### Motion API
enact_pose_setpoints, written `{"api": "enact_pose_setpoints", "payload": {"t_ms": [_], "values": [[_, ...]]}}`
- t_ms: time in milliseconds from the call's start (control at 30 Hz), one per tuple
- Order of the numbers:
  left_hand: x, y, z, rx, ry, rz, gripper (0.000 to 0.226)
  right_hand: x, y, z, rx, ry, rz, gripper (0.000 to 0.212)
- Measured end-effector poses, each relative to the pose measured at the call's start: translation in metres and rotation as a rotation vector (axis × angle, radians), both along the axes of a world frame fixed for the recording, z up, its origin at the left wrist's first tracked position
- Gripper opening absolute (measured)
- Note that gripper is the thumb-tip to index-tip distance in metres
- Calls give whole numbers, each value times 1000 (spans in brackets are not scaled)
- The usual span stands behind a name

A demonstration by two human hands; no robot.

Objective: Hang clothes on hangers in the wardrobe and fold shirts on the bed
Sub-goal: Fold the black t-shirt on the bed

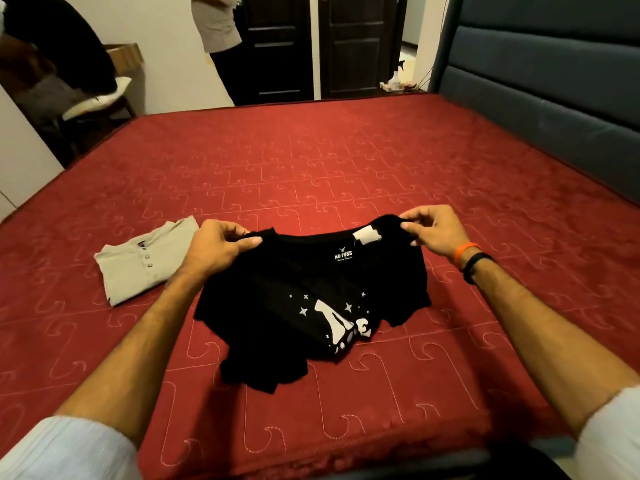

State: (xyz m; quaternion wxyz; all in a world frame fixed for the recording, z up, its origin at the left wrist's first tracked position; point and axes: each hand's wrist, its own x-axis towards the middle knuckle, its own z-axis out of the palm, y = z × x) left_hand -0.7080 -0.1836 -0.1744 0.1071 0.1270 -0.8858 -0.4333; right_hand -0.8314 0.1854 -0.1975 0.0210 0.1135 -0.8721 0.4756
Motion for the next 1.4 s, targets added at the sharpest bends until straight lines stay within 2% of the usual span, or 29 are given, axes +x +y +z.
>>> {"api": "enact_pose_setpoints", "payload": {"t_ms": [67, 167, 233, 400, 467, 600, 700, 767, 867, 933, 1000, 1167, 1233, 1400], "values": [[2, -4, 4, -151, -77, -15, 10, 4, 6, 3, 81, 2, 26, 26], [8, -1, 9, -331, -124, 53, 15, 14, 8, 9, 169, 28, 16, 20], [12, 9, 17, -427, -62, 184, 8, 21, 7, 14, 177, 70, -49, 14], [6, 44, 48, -695, 86, 379, 27, 26, 14, 42, 113, 169, -196, 7], [-2, 56, 69, -623, 108, 394, 31, 27, 21, 62, 2, 171, -254, 8], [-35, 77, 120, -162, 204, 281, 23, 26, 45, 118, -304, 137, -330, 10], [-57, 101, 160, 71, 320, 199, 32, 32, 69, 169, -370, 246, -381, 11], [-69, 117, 184, 80, 379, 149, 30, 37, 90, 201, -272, 399, -417, 10], [-80, 139, 218, 70, 448, 122, 19, 46, 126, 242, 2, 568, -444, 5], [-85, 154, 241, 32, 493, 120, 17, 54, 151, 264, 116, 595, -449, 23], [-89, 170, 263, -16, 532, 85, 18, 65, 171, 283, 160, 612, -472, 28], [-92, 214, 302, -27, 597, 6, 20, 85, 205, 325, 92, 726, -648, 12], [-91, 228, 307, -16, 611, -24, 20, 89, 219, 334, 73, 713, -686, 11], [-90, 252, 308, -44, 641, -128, 22, 99, 240, 334, 234, 669, -727, 8]]}}
